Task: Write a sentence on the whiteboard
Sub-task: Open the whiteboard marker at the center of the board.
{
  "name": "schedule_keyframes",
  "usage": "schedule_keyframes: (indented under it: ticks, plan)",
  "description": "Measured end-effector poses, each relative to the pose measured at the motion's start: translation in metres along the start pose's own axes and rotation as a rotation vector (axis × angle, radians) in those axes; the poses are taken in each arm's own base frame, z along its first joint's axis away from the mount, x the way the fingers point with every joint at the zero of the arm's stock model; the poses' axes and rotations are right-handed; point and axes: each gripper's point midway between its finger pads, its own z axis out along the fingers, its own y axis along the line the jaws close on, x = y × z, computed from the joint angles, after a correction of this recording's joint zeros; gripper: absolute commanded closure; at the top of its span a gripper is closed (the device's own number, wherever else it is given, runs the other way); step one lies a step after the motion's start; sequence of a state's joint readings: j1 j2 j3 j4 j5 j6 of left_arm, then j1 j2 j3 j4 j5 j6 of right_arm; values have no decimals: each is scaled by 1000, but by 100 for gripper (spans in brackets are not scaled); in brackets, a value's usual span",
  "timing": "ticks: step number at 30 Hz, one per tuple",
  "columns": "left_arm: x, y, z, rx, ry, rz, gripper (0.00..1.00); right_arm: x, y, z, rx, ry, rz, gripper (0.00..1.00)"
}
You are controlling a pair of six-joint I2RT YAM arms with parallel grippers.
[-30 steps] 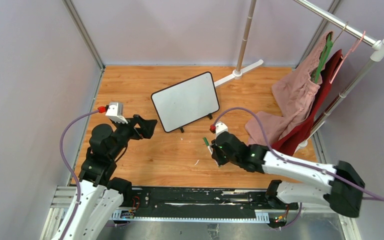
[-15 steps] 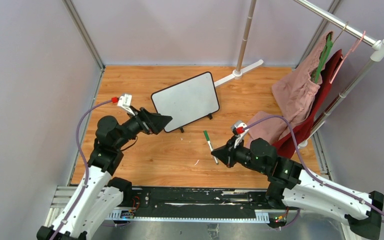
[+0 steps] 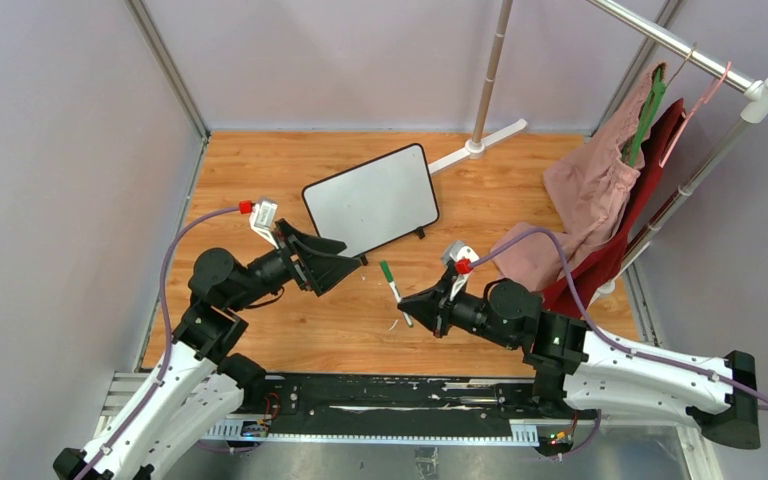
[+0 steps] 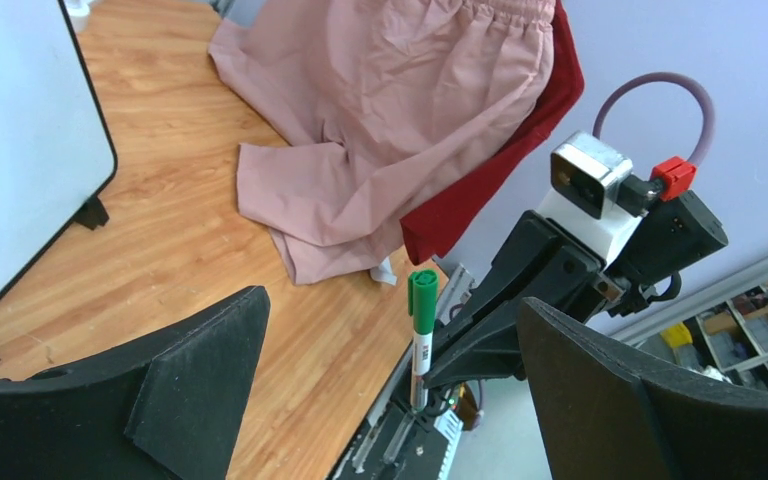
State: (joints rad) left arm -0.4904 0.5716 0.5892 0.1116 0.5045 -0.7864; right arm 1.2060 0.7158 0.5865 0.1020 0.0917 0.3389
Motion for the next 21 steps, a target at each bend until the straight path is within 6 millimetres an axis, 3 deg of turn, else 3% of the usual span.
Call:
schedule_keyframes:
  ticks: [9, 21]
  plan:
    - [3, -4, 0, 12, 8, -17, 1, -24, 11, 8, -3, -87, -13, 100]
    - [3, -6, 0, 19, 13, -31, 4, -38, 16, 8, -17, -139, -2, 100]
